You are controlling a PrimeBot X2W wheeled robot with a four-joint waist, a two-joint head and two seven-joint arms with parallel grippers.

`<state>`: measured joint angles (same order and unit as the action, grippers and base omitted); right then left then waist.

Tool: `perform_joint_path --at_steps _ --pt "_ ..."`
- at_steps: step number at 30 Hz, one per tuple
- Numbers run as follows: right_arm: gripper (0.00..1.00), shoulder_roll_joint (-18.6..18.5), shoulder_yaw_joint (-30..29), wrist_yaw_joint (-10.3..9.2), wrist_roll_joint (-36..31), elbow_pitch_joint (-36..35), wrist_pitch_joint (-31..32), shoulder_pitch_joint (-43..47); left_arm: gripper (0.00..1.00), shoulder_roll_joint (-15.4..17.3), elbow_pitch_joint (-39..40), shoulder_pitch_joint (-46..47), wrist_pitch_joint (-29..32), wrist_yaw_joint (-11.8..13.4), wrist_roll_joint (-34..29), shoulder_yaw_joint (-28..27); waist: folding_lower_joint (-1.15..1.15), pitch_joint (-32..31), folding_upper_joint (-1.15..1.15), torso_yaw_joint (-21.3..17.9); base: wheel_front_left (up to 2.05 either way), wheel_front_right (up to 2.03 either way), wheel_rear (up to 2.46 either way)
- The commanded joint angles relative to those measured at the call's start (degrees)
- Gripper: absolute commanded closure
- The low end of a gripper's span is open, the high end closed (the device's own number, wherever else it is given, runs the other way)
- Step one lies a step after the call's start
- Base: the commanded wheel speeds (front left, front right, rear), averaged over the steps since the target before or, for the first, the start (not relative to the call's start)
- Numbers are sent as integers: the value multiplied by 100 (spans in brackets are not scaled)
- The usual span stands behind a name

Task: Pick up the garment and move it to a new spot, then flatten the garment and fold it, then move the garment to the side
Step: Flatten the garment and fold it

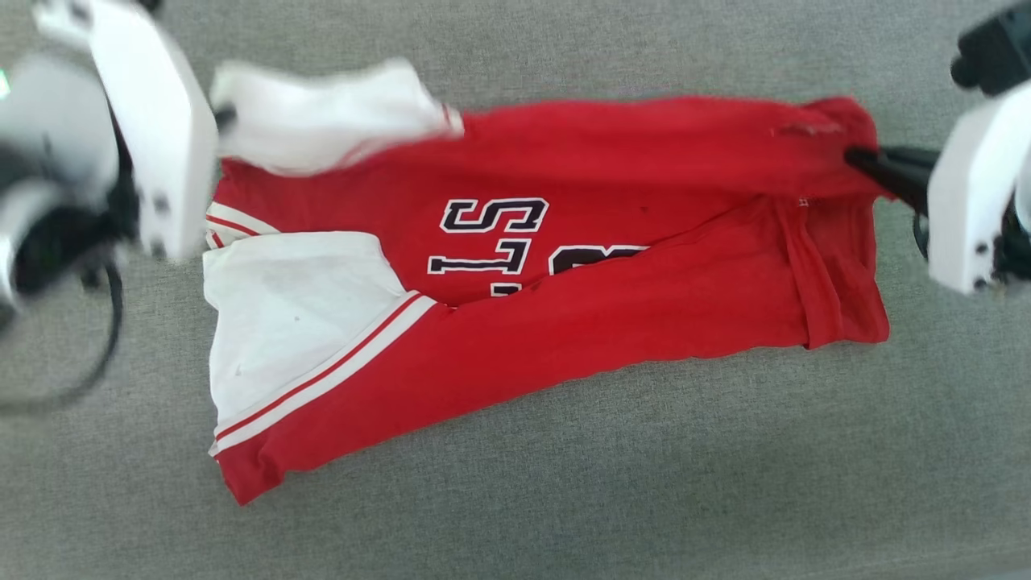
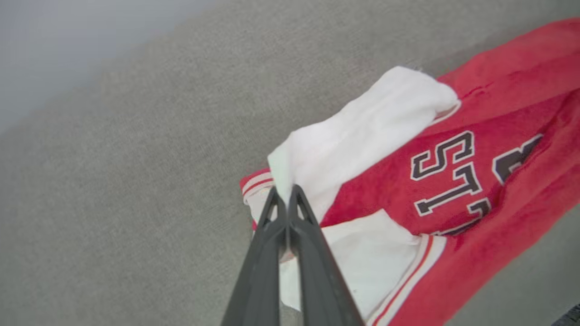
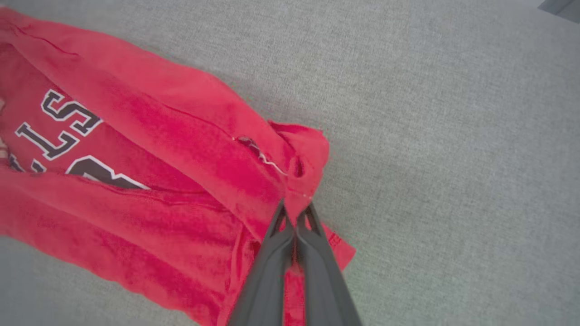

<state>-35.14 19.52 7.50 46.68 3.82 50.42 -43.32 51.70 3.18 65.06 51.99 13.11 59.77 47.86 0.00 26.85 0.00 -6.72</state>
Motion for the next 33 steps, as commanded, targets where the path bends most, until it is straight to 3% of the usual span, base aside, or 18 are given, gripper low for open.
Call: perform_joint_path --at_steps 1,7,13,17,18,19,20,21,22,27,33 --pt "100 -49 -129 -2 19 -191 86 233 100 161 428 -300 26 236 71 -17 0 -20 0 9 0 0 0" --pt "100 -12 -752 -2 -99 -653 404 1029 100 672 1699 -1262 -21 1046 294 65 0 -47 0 53 0 0 0" --pt "100 299 -1078 -2 -203 -610 491 1530 100 751 1935 -1930 -267 1359 470 157 0 -49 0 82 0 0 0" --pt "98 614 -1092 -2 -313 -316 375 1641 100 564 1559 -2282 -577 1235 646 210 0 -65 0 86 0 0 0" --pt "76 671 -1071 -2 -363 -227 318 1619 83 503 1396 -2331 -675 1207 688 193 0 -77 0 90 0 0 0" --pt "60 711 -1041 -2 -412 -146 273 1602 74 462 1273 -2385 -734 1135 670 206 0 -98 0 96 0 0 0" --pt "28 746 -1009 -2 -448 -67 232 1596 56 410 1178 -2421 -811 1069 678 211 0 -119 0 101 0 0 0" --pt "0 783 -989 -2 -455 -16 190 1589 13 357 1084 -2441 -924 1016 705 172 0 -138 0 105 0 0 0" --pt "0 822 -986 -2 -450 11 125 1582 0 320 999 -2474 -1030 995 730 128 0 -161 0 109 0 0 0" --pt "0 805 -1108 -2 -324 -93 -42 1736 0 327 1001 -2684 -1611 882 787 -100 0 -297 0 147 0 0 0" --pt "0 780 -1732 -2 -327 -351 -20 2045 0 446 1353 -3124 -2694 812 712 -491 0 -402 0 207 0 0 0"
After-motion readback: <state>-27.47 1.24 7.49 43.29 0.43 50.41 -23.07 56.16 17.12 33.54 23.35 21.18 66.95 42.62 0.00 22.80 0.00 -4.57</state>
